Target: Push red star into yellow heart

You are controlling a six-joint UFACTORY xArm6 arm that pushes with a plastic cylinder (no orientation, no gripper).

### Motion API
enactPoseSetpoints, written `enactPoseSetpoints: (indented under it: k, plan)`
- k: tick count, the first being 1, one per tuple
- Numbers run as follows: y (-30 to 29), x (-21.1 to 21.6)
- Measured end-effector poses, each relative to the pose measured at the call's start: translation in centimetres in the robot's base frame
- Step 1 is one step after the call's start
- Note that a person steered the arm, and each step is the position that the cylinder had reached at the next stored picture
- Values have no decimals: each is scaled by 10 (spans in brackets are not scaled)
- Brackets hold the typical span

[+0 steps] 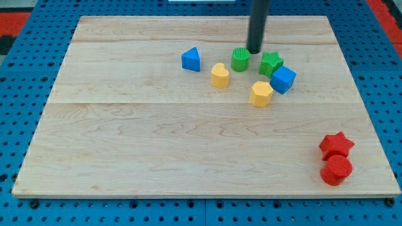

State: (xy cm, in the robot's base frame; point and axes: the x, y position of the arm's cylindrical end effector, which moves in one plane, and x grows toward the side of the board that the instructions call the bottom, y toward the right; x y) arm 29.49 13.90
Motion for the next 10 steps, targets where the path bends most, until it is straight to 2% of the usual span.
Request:
enactPoseSetpoints:
  k: [1,2,3,4,6,7,8,9,10]
  plan:
    - [89,-11]
    - [198,50]
    - [206,70]
    - [206,70]
    - [187,264]
    - [158,270]
    - [71,266]
    - [-25,245]
    - [-5,251]
